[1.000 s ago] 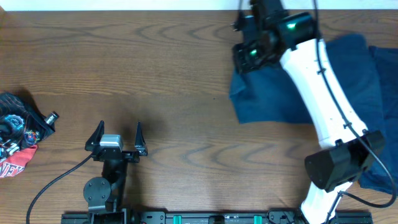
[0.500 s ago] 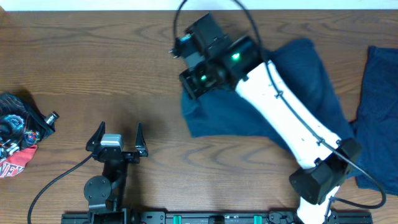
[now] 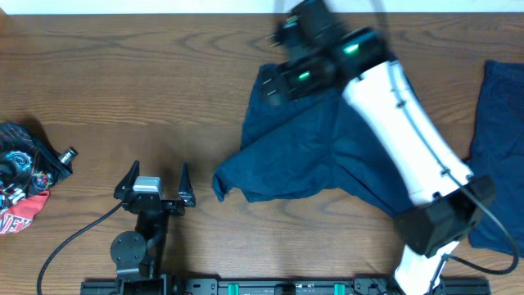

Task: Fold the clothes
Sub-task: 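Drag the held shorts leftward onto the table center with the right gripper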

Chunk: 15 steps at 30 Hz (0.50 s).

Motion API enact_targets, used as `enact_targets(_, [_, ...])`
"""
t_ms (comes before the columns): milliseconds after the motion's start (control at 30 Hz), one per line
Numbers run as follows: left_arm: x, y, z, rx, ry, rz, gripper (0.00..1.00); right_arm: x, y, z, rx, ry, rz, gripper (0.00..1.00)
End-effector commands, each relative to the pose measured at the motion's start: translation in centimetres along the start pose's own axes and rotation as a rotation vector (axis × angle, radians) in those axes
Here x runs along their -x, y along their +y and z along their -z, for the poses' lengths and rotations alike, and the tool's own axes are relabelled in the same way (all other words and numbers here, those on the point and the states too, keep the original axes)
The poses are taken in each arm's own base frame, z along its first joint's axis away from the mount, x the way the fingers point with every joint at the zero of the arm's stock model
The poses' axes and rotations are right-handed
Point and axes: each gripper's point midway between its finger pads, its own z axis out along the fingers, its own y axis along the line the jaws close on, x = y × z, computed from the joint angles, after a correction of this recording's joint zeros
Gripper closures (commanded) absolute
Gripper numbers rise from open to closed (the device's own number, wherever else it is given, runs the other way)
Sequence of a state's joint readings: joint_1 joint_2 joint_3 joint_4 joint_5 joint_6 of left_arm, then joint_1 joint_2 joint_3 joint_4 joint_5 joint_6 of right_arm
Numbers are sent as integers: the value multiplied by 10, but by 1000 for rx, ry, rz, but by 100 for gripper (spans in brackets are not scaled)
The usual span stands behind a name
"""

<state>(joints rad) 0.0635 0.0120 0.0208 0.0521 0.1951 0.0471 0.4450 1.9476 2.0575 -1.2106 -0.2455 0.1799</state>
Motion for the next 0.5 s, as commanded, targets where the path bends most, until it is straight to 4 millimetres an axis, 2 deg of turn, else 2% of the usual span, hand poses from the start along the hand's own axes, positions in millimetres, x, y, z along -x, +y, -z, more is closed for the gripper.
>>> enact_targets(0, [-1,-20,1,-117,2,43,2,9,-52,33,-53,-49,-135,1])
enact_targets(100, [-1,-25,2,-146,6,53,2,0,-84,42,-89,-18,-180,1])
enact_targets(167, [0,-25,2,-145,10,54,2,-7,-93,44,-99,6,-190,1])
enact_targets(333, [-2,-19,-3,-111,80,87,2,-12,-94,46,-101,26,-167,1])
enact_targets(467, [16,-17,-13,-100,149,105,2,-12,-93,45,-99,25,-165,1])
